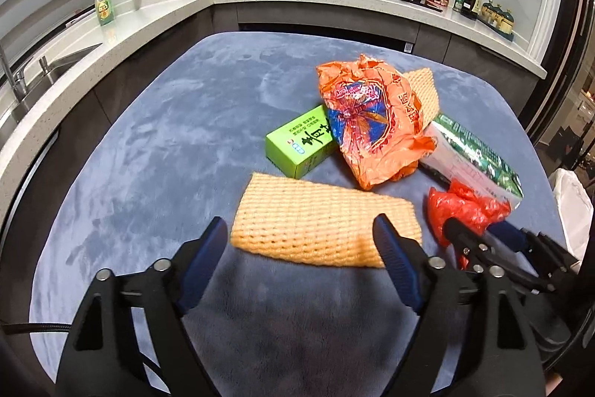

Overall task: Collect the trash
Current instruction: 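Move back to the table and grasp the red plastic bag with the right gripper, then grasp the orange mesh sponge with the left gripper while the right holds the red bag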

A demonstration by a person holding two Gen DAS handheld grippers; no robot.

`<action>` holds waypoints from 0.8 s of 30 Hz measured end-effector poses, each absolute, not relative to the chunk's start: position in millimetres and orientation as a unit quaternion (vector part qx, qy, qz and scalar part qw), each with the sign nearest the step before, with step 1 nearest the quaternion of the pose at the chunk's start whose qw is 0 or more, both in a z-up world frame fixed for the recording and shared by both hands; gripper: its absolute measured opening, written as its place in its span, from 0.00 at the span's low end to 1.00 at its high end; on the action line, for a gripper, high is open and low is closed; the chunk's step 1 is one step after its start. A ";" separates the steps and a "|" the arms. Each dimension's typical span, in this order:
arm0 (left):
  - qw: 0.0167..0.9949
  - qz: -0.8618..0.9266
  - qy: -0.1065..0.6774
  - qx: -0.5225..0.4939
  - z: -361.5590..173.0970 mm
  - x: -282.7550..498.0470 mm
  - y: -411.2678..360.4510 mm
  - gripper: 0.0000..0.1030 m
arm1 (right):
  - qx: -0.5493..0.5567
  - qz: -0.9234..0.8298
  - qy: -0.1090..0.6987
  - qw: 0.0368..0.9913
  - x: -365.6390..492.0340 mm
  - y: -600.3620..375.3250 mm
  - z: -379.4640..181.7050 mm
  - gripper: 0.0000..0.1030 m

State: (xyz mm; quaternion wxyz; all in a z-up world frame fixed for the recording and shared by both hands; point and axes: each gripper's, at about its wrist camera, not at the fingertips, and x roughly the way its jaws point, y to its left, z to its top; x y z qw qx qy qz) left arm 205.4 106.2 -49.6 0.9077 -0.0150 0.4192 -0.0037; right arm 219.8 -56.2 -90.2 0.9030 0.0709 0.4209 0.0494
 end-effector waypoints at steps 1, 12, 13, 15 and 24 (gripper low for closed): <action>0.907 -0.004 0.420 -0.015 -50.7 207.2 105.6 0.75 | 0.071 0.052 0.421 0.903 220.3 -55.8 -90.6 0.34; 0.895 -0.006 0.445 -0.021 -75.6 228.3 98.2 0.76 | 0.074 0.053 0.399 0.912 205.6 -69.4 -70.9 0.29; 0.895 -0.006 0.446 -0.022 -77.9 229.4 97.5 0.77 | 0.078 0.050 0.397 0.913 204.2 -73.0 -67.9 0.29; 0.895 -0.005 0.446 -0.021 -83.0 232.4 94.7 0.79 | 0.080 0.047 0.393 0.915 201.6 -77.6 -64.7 0.29; 0.901 -0.014 0.433 -0.008 -83.1 228.5 78.4 0.39 | 0.091 0.041 0.393 0.914 194.8 -86.5 -62.6 0.29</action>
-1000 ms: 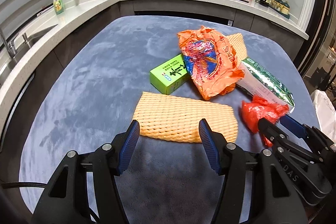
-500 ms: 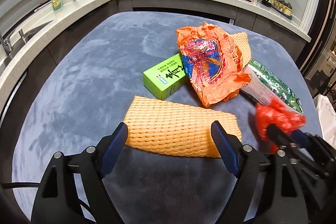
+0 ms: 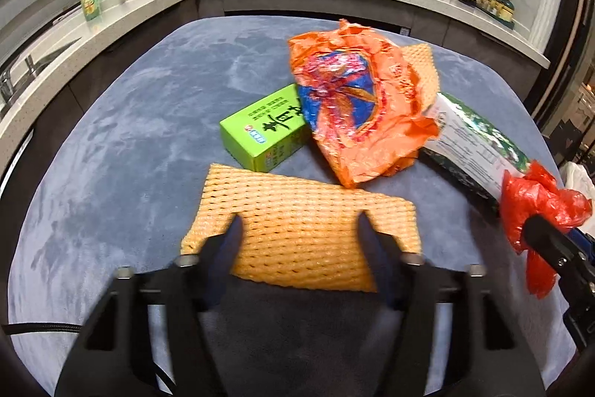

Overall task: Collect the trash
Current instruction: 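Grasp the orange mesh sponge with the left gripper while the right holds the red bag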

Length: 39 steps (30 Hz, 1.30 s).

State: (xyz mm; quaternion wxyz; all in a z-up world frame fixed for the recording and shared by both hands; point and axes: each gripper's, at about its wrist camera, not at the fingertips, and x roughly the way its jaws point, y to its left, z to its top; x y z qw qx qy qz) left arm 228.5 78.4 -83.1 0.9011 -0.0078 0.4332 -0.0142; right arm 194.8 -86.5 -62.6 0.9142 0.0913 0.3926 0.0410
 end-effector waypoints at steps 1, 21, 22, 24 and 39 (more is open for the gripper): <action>0.901 -0.016 0.433 -0.007 -82.2 227.5 77.3 0.34 | 0.093 0.041 0.393 0.914 193.6 -87.3 -63.0 0.29; 0.897 -0.025 0.442 -0.026 -66.1 200.2 75.5 0.41 | 0.113 0.019 0.376 0.919 168.9 -124.8 -50.1 0.29; 0.897 -0.018 0.440 -0.034 -65.7 199.2 81.6 0.47 | 0.114 0.018 0.376 0.919 168.1 -126.8 -50.3 0.29; 0.897 -0.002 0.440 -0.048 -66.7 201.1 94.7 0.56 | 0.116 0.017 0.377 0.919 167.6 -128.5 -51.4 0.29; 0.885 -0.028 0.455 -0.094 -86.9 222.9 112.2 0.47 | 0.107 0.021 0.387 0.916 170.6 -120.9 -57.6 0.29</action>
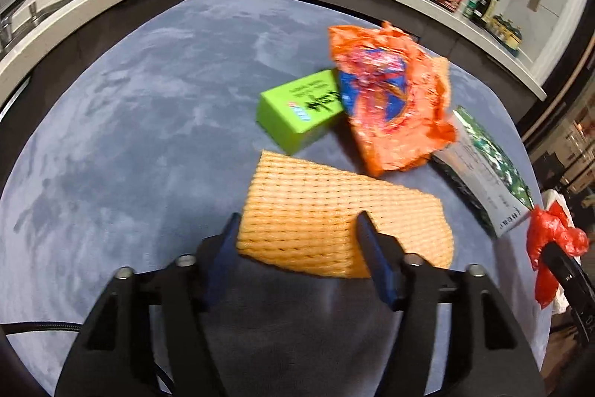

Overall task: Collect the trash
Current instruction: 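Grasp the orange mesh sponge with the left gripper while the right holds the red bag, then carry the sponge and red bag over the bin and open both grippers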

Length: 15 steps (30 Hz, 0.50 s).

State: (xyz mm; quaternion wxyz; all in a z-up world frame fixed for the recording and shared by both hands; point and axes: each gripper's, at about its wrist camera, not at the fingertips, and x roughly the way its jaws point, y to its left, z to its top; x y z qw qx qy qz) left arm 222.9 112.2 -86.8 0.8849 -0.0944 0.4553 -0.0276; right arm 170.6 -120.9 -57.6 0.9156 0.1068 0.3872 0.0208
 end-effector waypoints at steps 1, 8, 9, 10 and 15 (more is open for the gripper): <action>0.885 -0.033 0.455 -0.094 -86.4 222.7 109.5 0.40 | 0.107 0.021 0.387 0.916 170.4 -120.7 -57.3 0.29; 0.892 -0.059 0.442 -0.072 -72.3 212.9 86.8 0.18 | 0.108 0.022 0.383 0.917 166.1 -123.1 -53.5 0.29; 0.893 -0.062 0.440 -0.069 -69.8 210.8 83.1 0.17 | 0.110 0.021 0.381 0.918 164.6 -124.5 -52.4 0.29; 0.894 -0.065 0.438 -0.066 -67.1 208.3 79.3 0.17 | 0.111 0.021 0.380 0.918 163.4 -125.6 -51.5 0.29; 0.902 -0.089 0.420 -0.048 -45.9 192.0 56.5 0.16 | 0.118 0.014 0.368 0.922 153.7 -137.1 -43.1 0.29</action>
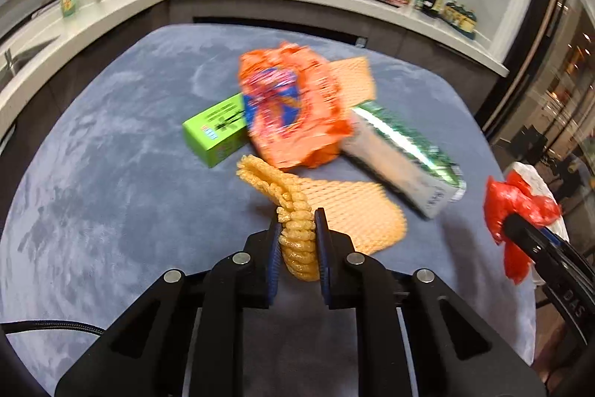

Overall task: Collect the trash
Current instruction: 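Carry the sponge and red bag over the bin and open both grippers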

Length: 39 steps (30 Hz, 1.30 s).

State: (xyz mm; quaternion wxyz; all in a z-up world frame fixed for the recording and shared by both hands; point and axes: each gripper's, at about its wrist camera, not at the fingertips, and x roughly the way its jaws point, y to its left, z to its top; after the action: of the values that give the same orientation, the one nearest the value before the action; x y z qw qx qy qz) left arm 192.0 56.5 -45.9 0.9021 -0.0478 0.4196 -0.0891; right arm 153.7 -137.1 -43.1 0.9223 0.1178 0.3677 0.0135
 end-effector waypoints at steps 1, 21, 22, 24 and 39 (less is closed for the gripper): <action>0.904 -0.094 0.416 -0.045 -41.8 188.9 53.1 0.16 | 0.120 0.010 0.364 0.924 150.5 -141.8 -40.5 0.29; 0.901 -0.264 0.342 0.036 28.7 140.8 -121.5 0.16 | 0.174 -0.140 0.305 0.926 79.3 -293.9 -17.2 0.29; 0.900 -0.270 0.340 0.039 29.5 139.4 -129.8 0.16 | 0.177 -0.147 0.304 0.924 76.5 -301.4 -18.2 0.29; 0.896 -0.285 0.337 0.049 29.5 137.5 -150.6 0.16 | 0.185 -0.168 0.304 0.920 69.4 -322.3 -22.9 0.29; 0.871 -0.347 0.334 0.100 5.3 136.2 -266.3 0.16 | 0.207 -0.227 0.317 0.897 61.4 -397.4 -55.1 0.30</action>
State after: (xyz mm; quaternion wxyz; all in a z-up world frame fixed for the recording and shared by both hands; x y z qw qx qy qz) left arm 136.2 -266.3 5.3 0.8707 0.0999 0.3342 -0.3467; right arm 61.4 -397.4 -55.1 0.8971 0.2073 0.3171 -0.2275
